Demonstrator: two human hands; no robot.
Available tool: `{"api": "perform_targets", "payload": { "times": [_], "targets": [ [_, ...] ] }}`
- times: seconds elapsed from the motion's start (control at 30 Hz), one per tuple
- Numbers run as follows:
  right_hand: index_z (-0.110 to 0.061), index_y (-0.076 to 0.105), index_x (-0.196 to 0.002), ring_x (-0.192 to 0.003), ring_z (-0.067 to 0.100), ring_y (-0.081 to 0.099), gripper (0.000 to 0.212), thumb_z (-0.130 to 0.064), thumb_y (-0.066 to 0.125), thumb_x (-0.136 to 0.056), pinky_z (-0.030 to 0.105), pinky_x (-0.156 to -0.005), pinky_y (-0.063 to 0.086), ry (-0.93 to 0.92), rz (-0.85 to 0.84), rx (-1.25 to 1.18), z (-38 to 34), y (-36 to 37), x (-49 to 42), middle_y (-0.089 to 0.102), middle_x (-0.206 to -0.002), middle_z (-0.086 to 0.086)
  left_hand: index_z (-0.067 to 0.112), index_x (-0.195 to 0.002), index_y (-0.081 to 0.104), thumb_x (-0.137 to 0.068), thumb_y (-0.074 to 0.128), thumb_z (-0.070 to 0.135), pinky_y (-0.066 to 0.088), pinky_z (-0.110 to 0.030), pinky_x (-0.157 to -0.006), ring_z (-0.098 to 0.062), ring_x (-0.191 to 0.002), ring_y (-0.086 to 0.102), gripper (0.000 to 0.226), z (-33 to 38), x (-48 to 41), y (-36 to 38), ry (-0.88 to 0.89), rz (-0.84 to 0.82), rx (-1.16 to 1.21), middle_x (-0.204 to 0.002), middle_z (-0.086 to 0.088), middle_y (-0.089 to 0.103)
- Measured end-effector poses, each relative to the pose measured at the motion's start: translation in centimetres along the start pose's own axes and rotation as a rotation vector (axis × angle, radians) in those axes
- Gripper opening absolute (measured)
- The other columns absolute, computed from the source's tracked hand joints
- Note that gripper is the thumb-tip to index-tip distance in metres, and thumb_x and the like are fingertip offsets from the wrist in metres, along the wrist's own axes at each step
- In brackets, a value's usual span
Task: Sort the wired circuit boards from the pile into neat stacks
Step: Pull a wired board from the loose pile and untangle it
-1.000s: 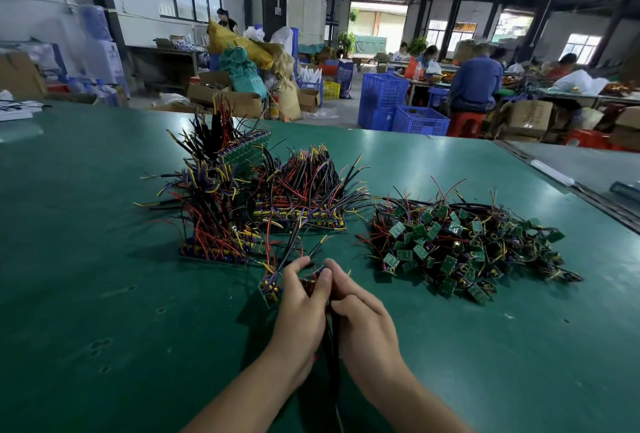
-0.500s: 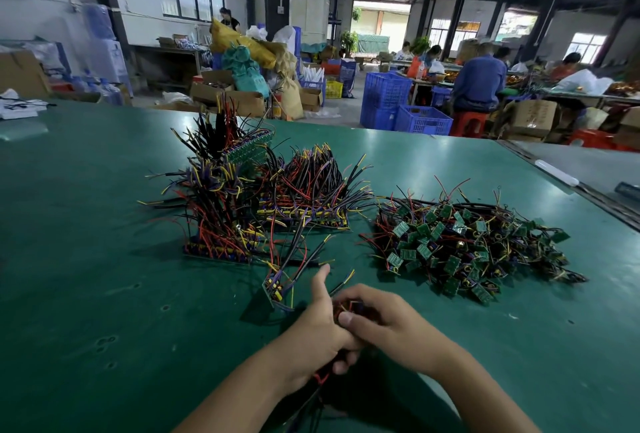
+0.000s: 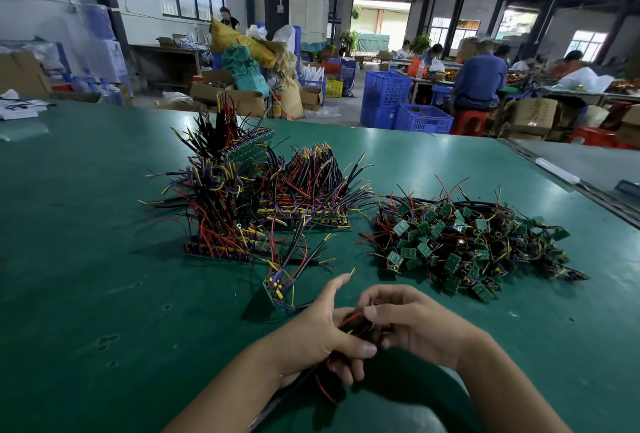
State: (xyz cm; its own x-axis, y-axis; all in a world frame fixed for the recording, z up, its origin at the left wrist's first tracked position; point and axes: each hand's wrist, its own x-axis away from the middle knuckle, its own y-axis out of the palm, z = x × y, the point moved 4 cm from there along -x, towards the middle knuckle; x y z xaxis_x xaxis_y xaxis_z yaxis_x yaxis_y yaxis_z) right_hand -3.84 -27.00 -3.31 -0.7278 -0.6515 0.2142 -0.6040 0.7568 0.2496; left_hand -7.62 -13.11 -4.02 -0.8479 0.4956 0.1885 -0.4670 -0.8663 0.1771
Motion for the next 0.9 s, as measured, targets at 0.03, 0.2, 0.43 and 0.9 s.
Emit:
{"api": "perform_targets", "payload": {
  "times": [0.03, 0.2, 0.43, 0.9],
  "targets": [
    [-0.007, 0.071, -0.088, -0.061, 0.016, 0.063, 0.025, -0.015, 0.085, -0.069, 0.021, -0.054, 0.055, -0.004, -0.024, -0.037, -0.2, -0.3, 0.2, 0.066, -0.083, 0.014, 0.031, -0.149, 0.007, -0.081, 0.066, -0.011, 0.050, -0.026, -0.042, -0.023, -0.053, 0.064, 0.099, 0.0, -0.1, -0.2, -0.013, -0.008, 0.037, -0.104, -0.011, 0.069],
    [0.000, 0.073, -0.089, -0.062, 0.022, 0.069, 0.039, -0.014, 0.093, -0.060, 0.023, -0.057, 0.059, -0.097, 0.025, -0.150, -1.5, -2.5, 1.1, 0.066, -0.081, 0.021, 0.020, -0.141, 0.033, -0.082, 0.060, 0.044, 0.053, -0.025, -0.043, -0.021, -0.051, 0.066, 0.069, 0.2, -0.2, -0.5, -0.095, -0.030, 0.370, -0.103, -0.015, 0.070],
    [-0.005, 0.078, -0.084, -0.062, 0.021, 0.071, 0.018, 0.000, 0.062, -0.076, 0.021, -0.055, 0.058, -0.299, 0.292, -0.289, -4.4, -4.9, 0.9, 0.071, -0.085, 0.019, 0.009, -0.133, 0.043, -0.090, 0.030, 0.063, 0.056, -0.033, -0.059, -0.030, -0.066, 0.069, 0.071, -0.3, -0.7, -1.2, -0.145, -0.006, 0.716, -0.122, -0.022, 0.064],
    [-0.010, 0.069, -0.113, -0.097, 0.024, 0.062, 0.026, -0.023, 0.068, -0.091, 0.023, -0.089, 0.037, -0.677, 1.296, 1.001, -14.6, -10.2, -0.5, 0.070, -0.105, 0.009, 0.011, -0.122, 0.049, -0.086, 0.046, 0.053, 0.052, -0.031, -0.062, -0.026, -0.069, 0.067, 0.056, -0.9, -0.9, -0.5, -0.181, 0.005, 0.491, -0.110, -0.015, 0.069]
  ]
}}
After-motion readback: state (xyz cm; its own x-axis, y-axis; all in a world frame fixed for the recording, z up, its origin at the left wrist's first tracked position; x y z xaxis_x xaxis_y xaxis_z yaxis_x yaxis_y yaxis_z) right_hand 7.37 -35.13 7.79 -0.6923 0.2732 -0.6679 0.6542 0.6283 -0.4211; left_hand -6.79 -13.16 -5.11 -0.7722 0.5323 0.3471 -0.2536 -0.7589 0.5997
